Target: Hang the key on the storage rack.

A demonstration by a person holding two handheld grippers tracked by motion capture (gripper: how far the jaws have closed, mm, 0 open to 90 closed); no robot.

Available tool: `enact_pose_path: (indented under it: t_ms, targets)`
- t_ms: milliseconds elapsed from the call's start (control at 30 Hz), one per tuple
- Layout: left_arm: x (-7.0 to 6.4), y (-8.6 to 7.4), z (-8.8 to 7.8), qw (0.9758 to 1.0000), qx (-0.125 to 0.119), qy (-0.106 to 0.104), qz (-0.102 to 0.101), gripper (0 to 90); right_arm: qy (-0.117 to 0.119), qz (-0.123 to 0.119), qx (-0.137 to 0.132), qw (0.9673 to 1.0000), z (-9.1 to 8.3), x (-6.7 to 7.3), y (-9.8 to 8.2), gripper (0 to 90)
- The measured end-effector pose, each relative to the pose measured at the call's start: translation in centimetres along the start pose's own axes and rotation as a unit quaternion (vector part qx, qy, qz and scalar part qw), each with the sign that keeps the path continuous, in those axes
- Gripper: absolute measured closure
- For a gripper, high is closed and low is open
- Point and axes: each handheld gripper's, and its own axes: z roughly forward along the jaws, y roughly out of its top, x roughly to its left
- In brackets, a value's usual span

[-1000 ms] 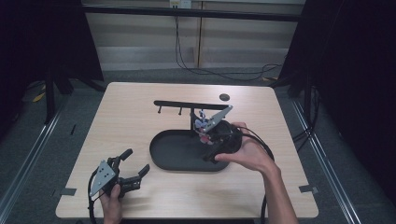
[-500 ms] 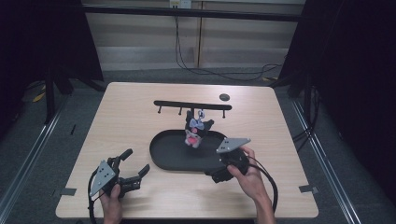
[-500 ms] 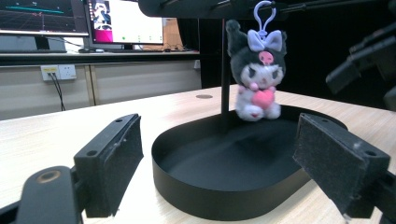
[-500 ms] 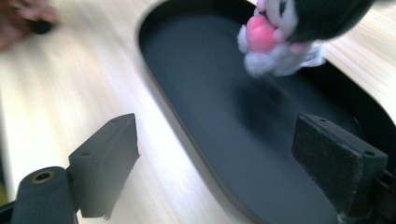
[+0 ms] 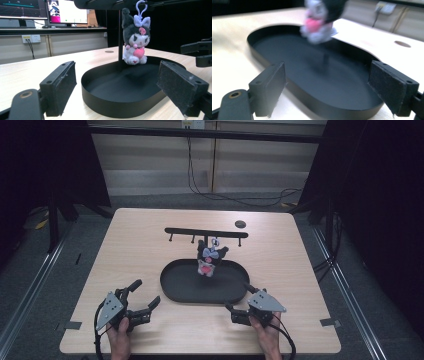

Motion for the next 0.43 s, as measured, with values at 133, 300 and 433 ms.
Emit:
enact_pose_path:
  t_ms: [133,300,433]
  targets:
    - [0.0,0.0,0.0,1.0,0.0,-0.001,-0.001,15.3,-0.028,0.007,-0.055,0.998,-0.7,0.2,-0.8,14.1]
    - [0.0,0.0,0.0,1.0,0.0,0.002,0.0,15.3,-0.036,0.032,-0.133,0.99,-2.1,-0.2,-1.6,14.1]
    - [-0.1,0.0,0.0,1.0,0.0,0.007,-0.001,15.0,-0.039,0.023,-0.163,0.9855,-2.7,0.0,-2.0,14.1]
